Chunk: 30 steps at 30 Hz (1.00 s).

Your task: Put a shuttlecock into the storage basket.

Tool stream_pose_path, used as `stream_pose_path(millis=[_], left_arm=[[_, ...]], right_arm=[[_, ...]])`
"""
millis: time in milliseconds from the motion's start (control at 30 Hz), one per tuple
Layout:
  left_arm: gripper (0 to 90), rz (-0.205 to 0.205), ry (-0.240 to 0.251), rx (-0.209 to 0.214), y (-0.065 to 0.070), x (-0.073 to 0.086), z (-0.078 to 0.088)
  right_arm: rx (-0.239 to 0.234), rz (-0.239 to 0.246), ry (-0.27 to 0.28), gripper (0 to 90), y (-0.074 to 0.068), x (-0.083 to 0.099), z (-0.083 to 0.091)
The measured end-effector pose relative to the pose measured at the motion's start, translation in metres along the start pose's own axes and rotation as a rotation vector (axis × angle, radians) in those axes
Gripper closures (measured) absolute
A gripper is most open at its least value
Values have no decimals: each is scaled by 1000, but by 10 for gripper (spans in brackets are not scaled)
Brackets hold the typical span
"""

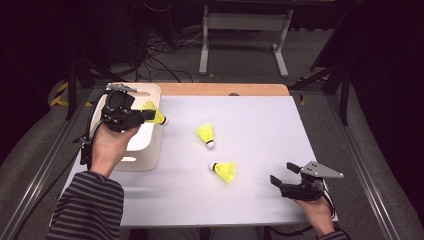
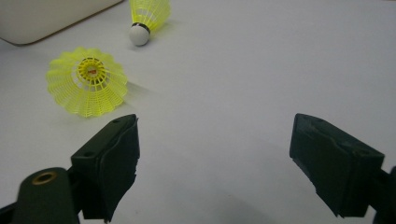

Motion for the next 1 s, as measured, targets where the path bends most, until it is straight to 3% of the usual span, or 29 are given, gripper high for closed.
stream_pose_path(millis=[633, 1000], left_arm=[[899, 64, 19, -55, -28, 4, 8], [899, 77, -3, -93, -40, 9, -3]], right_arm=[[1, 1, 0, 165, 0, 0, 0], [2, 1, 2, 165, 0, 0, 0]])
Point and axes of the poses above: each handheld gripper's, and its own axes: z roughly backward along the jaws, x roughly out of its underside, y roughly to its right, the point moved 6 cm from there along -z, roughly forward along the jaws, and after that the axes turned 11 degrees about -x, right-handed, at the moved point
